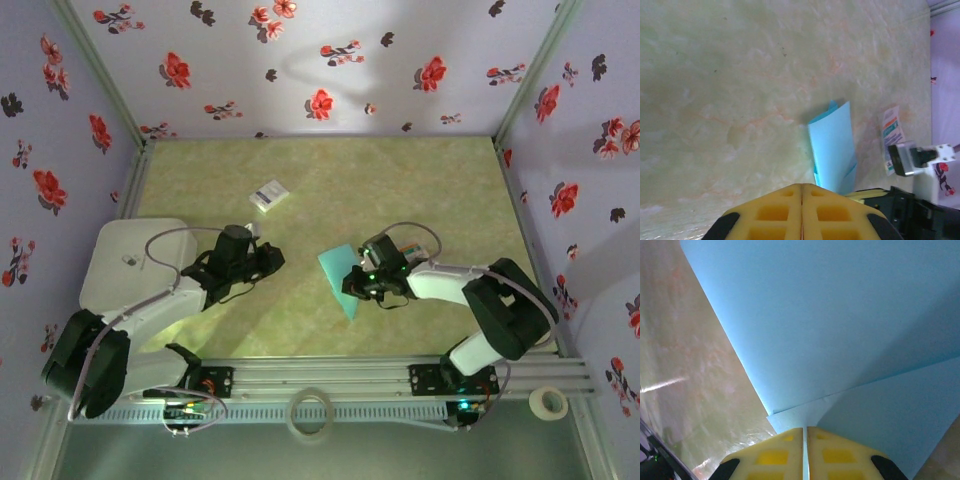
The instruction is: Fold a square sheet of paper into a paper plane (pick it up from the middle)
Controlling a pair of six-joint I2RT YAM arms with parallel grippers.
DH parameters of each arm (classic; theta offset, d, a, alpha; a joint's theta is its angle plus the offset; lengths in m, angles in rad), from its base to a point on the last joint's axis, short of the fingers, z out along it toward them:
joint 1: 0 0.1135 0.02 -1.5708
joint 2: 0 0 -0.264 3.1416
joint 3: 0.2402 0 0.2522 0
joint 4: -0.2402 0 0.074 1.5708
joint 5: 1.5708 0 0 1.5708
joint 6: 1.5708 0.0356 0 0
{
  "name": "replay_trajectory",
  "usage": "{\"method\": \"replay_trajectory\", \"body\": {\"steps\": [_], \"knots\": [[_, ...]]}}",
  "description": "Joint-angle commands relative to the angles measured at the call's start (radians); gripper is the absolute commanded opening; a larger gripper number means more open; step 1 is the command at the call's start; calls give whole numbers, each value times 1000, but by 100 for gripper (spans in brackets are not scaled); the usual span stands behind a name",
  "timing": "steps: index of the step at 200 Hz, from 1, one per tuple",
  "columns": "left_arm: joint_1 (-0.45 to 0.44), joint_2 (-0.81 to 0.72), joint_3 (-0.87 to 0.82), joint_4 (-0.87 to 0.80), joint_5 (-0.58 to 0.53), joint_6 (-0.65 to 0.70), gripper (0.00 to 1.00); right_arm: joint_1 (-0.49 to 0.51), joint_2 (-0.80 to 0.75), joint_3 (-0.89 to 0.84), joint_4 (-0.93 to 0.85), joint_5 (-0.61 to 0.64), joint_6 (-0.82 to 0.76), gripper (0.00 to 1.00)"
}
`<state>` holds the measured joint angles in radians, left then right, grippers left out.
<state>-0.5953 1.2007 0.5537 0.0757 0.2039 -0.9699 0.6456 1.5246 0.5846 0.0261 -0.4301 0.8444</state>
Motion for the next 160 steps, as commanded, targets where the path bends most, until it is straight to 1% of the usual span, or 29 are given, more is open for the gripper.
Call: {"method": "replay_trajectory", "body": {"steps": [1, 19, 28, 51, 91, 113, 133, 160], "knots": [[2, 2, -8, 48, 23, -13, 7, 0, 4, -39, 49, 18, 103, 11], [2, -2, -14, 48, 23, -14, 6, 10, -8, -76, 97, 55, 176, 12], [1, -4, -17, 52, 23, -16, 6, 18, -3, -79, 106, 69, 193, 13], [0, -3, -25, 70, 26, -26, 6, 35, 21, -82, 133, 90, 253, 13], [0, -10, -34, 67, 29, -31, 6, 65, 15, -176, 331, 156, 443, 12], [0, -10, -35, 64, 34, -35, 6, 84, 14, -206, 395, 190, 512, 13], [0, -11, -40, 64, 34, -38, 5, 93, 22, -199, 427, 184, 526, 13], [-1, -17, -46, 68, 34, -46, 6, 106, 4, -167, 371, 190, 507, 13]]}}
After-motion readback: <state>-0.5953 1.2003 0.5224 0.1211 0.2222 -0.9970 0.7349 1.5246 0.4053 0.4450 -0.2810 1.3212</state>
